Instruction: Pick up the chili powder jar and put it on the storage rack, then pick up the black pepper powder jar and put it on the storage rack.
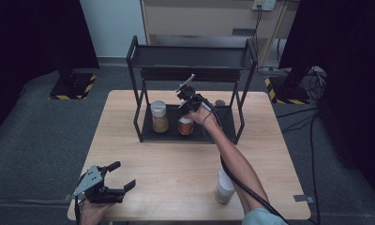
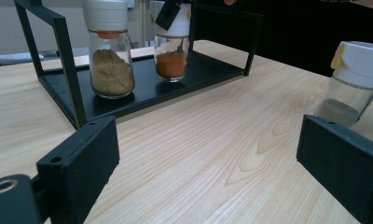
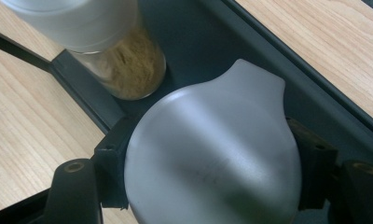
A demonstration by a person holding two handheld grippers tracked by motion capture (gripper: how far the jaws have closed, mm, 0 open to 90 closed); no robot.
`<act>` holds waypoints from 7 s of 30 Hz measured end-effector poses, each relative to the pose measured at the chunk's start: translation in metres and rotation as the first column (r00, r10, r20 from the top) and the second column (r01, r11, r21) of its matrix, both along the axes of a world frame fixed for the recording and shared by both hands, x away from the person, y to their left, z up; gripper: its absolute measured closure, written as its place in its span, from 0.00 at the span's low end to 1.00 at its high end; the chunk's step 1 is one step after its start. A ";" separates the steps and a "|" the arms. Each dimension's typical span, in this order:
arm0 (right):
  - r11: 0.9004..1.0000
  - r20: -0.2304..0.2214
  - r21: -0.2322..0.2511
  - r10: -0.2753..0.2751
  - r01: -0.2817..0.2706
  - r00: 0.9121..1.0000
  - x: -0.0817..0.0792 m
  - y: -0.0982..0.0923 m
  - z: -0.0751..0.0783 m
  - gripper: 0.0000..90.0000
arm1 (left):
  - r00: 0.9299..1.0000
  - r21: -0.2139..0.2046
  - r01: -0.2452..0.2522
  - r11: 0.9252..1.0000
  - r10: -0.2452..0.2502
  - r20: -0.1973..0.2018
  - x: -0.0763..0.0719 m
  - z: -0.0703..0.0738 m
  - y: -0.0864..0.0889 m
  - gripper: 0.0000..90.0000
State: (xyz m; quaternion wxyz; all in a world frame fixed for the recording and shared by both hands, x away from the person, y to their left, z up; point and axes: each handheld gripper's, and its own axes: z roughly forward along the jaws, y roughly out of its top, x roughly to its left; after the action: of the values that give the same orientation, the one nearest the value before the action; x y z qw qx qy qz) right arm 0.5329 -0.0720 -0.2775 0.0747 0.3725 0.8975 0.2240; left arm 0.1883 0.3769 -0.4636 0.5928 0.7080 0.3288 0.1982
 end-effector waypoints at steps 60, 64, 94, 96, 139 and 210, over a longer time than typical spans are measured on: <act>1.000 0.193 0.015 0.021 -0.025 0.981 -0.065 -0.034 0.014 0.10 | 1.000 0.017 0.003 1.000 -0.003 0.001 0.001 0.001 -0.003 0.05; 0.999 0.199 0.029 0.015 -0.021 0.980 -0.073 -0.042 0.021 0.10 | 1.000 0.018 0.002 1.000 -0.002 0.001 0.001 0.001 -0.003 0.05; 0.981 0.395 0.153 0.051 -0.120 0.917 -0.201 -0.124 0.068 0.09 | 1.000 0.014 0.000 1.000 0.000 -0.005 0.001 0.001 -0.003 0.05; 0.977 0.405 0.174 0.042 -0.122 0.913 -0.210 -0.135 0.066 0.09 | 1.000 0.016 -0.001 1.000 0.001 -0.005 0.001 0.001 -0.003 0.05; 0.913 0.461 0.406 -0.230 0.027 0.857 -0.346 -0.275 -0.075 0.08 | 1.000 0.026 -0.013 1.000 0.013 -0.013 0.001 0.002 -0.005 0.05; 0.892 0.480 0.447 -0.299 0.064 0.825 -0.368 -0.304 -0.139 0.07 | 1.000 0.006 -0.003 1.000 0.003 -0.018 0.002 0.000 -0.001 0.06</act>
State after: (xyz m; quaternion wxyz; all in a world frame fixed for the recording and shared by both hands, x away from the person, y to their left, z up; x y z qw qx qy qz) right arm 0.1646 -0.3758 -0.4164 0.2640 0.3876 0.7319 0.4945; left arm 0.1906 0.3756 -0.4631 0.5873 0.7110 0.3345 0.1939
